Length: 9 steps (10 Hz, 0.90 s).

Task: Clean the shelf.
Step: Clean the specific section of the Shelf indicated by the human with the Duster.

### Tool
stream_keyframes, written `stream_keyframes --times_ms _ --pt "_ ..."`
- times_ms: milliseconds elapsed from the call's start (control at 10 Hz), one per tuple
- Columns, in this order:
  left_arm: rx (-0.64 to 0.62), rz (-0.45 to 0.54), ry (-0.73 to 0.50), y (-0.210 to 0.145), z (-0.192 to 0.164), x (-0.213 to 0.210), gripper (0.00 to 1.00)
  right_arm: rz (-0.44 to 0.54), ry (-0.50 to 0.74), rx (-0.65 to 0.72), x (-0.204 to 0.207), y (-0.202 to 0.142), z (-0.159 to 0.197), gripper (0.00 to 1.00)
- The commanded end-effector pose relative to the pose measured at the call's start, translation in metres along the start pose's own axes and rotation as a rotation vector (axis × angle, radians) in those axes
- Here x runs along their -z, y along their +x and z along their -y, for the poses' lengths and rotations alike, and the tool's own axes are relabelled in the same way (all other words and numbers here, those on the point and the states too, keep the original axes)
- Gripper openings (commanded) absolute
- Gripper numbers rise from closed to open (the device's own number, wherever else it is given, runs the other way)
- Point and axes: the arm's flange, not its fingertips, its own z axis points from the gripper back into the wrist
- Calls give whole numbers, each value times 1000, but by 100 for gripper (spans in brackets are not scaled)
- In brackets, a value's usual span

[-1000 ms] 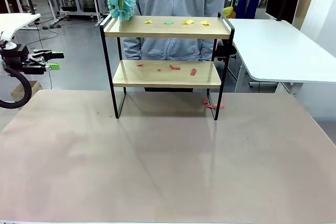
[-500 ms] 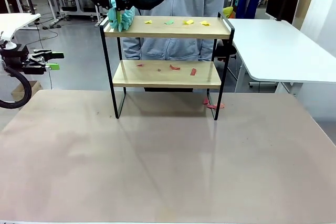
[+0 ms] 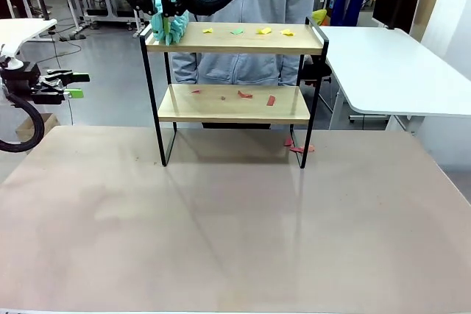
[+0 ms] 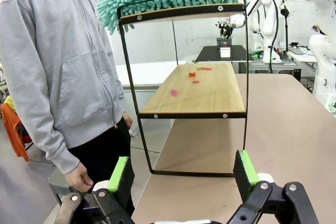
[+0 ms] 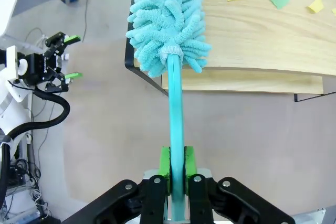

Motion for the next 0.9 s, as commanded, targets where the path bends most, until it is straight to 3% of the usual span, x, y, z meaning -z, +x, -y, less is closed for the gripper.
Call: stream_keyframes --times_ms 0,400,800 --pt "4 -2 -2 3 0 0 100 -59 -7 -9 2 2 14 13" --pt "4 -2 -2 3 0 0 100 -86 -21 66 -7 -2 101 13" --pt "4 -2 -2 3 0 0 100 -103 -125 174 -15 -3 186 13"
